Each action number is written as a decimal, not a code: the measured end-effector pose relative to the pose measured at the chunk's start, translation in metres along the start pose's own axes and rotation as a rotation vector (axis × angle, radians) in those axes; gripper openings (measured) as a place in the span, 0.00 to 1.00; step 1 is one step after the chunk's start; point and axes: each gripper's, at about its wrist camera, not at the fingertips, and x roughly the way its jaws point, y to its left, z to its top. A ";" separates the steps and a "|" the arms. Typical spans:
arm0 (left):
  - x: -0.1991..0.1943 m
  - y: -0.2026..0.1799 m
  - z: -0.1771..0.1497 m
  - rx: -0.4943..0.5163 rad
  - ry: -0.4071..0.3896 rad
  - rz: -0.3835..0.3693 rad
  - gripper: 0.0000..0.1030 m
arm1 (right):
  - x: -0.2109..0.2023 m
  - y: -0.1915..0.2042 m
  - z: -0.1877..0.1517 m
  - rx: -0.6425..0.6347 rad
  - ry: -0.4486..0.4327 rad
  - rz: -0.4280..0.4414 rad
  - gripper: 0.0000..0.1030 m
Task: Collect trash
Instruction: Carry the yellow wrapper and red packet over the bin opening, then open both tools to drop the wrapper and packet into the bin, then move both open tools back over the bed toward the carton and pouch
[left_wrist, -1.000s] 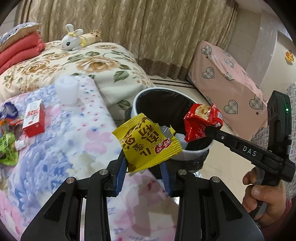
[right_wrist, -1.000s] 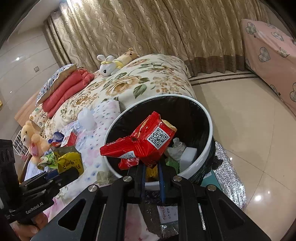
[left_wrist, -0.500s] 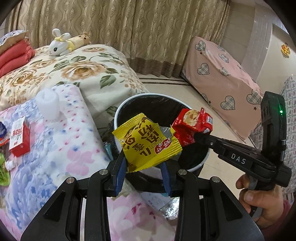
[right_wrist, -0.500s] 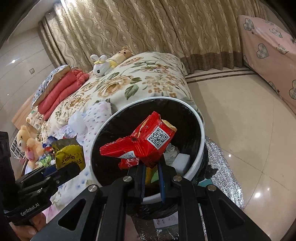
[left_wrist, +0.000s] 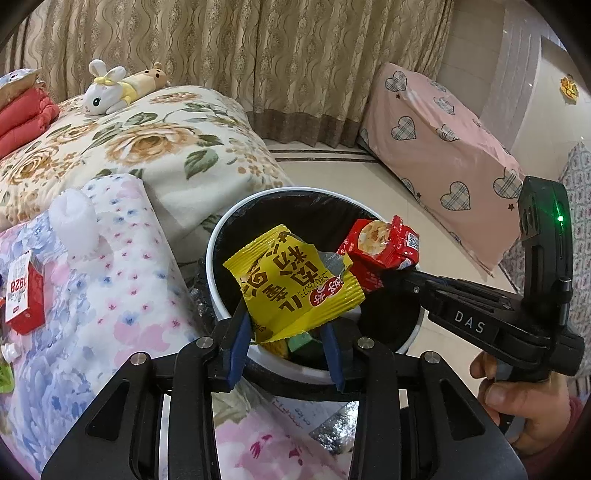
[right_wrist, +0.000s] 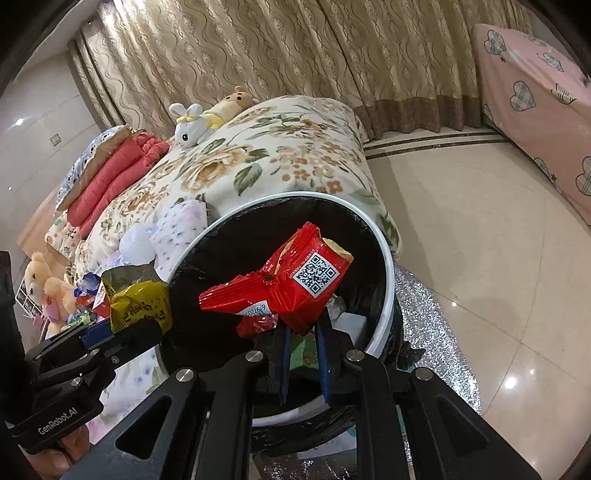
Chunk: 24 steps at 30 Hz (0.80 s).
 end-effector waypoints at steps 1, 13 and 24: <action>0.001 0.001 0.000 -0.002 0.004 0.002 0.36 | 0.001 0.000 0.000 0.000 0.002 -0.002 0.16; -0.006 0.020 -0.012 -0.070 0.003 0.011 0.65 | -0.005 0.004 0.000 -0.008 -0.008 -0.021 0.54; -0.031 0.058 -0.048 -0.180 -0.002 0.039 0.66 | -0.018 0.035 -0.011 -0.018 -0.049 0.028 0.77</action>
